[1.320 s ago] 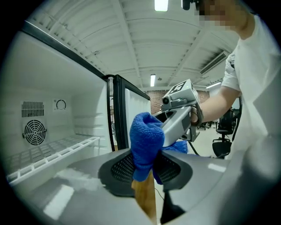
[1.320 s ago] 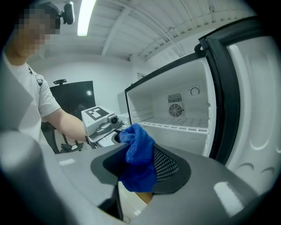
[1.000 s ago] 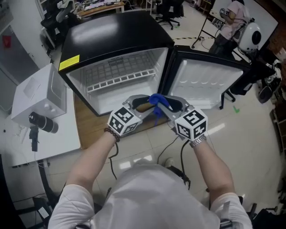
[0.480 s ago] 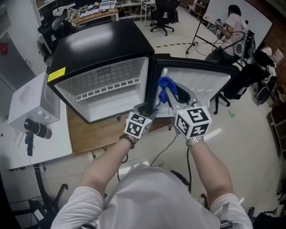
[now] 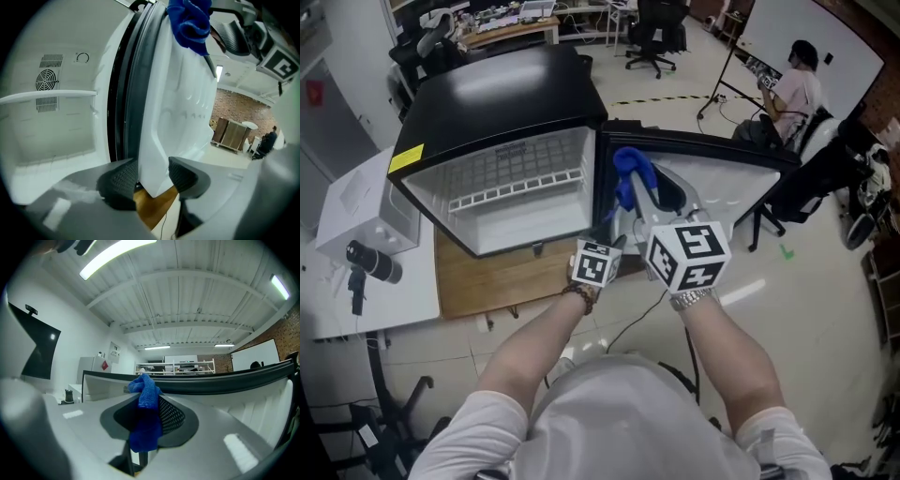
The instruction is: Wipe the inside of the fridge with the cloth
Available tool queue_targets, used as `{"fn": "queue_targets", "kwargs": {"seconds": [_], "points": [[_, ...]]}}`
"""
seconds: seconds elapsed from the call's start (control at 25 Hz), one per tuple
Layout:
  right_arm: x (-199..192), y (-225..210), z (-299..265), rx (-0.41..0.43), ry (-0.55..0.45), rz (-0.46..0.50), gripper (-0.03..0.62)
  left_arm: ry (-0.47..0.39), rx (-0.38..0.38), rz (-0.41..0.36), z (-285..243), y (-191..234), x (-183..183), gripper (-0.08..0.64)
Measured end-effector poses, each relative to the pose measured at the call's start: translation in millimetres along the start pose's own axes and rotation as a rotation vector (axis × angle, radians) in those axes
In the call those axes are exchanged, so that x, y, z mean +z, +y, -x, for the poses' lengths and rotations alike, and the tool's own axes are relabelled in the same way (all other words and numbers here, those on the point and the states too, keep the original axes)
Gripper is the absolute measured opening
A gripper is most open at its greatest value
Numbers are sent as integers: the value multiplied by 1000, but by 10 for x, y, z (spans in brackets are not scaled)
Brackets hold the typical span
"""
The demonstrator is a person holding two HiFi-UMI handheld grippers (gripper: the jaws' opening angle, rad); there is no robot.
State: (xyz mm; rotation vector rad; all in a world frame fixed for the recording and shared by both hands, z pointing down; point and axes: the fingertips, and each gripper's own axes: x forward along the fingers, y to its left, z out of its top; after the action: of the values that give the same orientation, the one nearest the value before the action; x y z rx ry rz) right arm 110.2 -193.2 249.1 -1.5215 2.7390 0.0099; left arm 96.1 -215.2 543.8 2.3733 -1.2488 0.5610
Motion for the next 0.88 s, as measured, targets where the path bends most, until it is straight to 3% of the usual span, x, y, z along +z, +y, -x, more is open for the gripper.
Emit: {"fn": "queue_targets", "kwargs": {"seconds": [0.32, 0.4, 0.88], "points": [[-10, -100, -39, -10, -3, -33, 97, -5, 42, 18, -112, -7, 5, 177], [-31, -148, -46, -23, 2, -38, 97, -5, 54, 12, -108, -20, 1, 140], [-134, -548, 84, -119, 28, -66, 95, -7, 89, 20, -58, 26, -32, 120]]}}
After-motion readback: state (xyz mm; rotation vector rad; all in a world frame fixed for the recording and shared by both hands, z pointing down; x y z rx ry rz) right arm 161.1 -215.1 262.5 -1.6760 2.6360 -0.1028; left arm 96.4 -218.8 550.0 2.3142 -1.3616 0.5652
